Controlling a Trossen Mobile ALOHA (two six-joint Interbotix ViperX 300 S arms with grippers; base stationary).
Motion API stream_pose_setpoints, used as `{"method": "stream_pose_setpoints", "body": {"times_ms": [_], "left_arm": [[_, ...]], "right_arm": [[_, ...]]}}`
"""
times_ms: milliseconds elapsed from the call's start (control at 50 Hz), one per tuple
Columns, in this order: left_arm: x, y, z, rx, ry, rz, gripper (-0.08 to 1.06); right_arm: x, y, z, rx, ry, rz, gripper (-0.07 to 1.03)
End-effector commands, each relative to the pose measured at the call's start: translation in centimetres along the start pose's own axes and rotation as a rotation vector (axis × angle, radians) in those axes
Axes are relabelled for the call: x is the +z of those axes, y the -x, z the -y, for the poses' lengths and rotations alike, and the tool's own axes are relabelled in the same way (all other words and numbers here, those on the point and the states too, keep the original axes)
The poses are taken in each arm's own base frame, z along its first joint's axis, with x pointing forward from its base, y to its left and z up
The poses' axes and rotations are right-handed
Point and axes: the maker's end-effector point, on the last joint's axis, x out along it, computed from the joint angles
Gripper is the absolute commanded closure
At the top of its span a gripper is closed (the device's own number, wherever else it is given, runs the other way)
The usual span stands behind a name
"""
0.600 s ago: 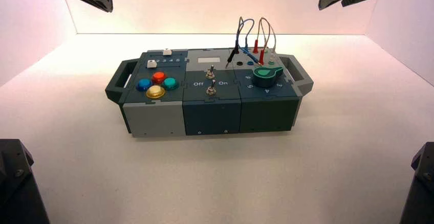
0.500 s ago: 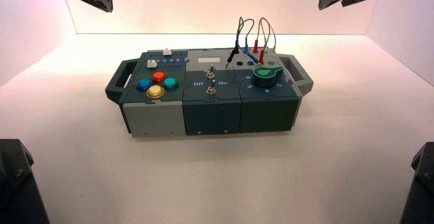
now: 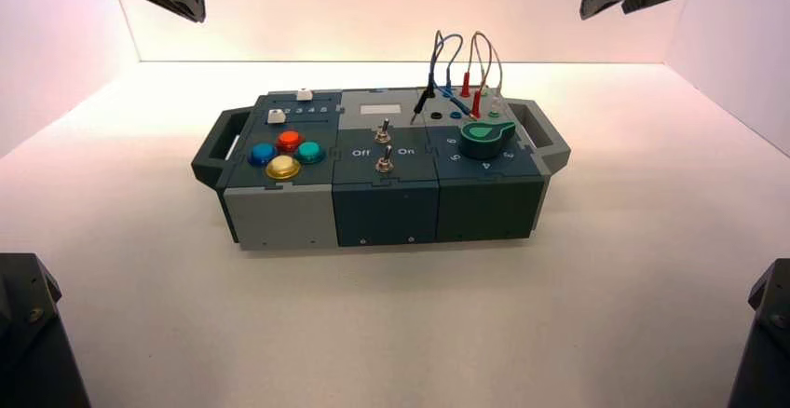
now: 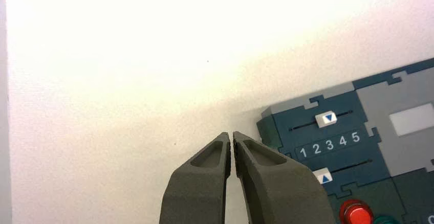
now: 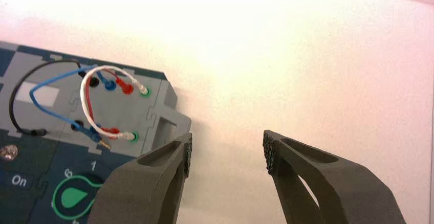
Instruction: Return to the home position.
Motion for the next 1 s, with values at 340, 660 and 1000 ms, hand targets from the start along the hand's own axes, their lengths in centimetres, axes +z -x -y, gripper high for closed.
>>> {"method": "stream_pose_setpoints", "body": {"times_ms": [340, 660, 1000], "left_arm": [[2.3, 10.3, 0.2, -0.012, 0.004, 0.337, 0.94], [-0.9, 18.9, -0.5, -0.009, 0.050, 0.565, 0.95], [-5.2, 24.7, -1.0, -0.029, 0.142, 0.762, 0.96]], "right_arm": [[2.3, 7.8, -0.1, 0.007, -0.035, 0.232, 0.44], [0.2, 17.0, 0.0, 0.003, -0.047, 0.451, 0.44], [-3.5, 22.9, 0.2, -0.002, -0.085, 0.618, 0.44]]}}
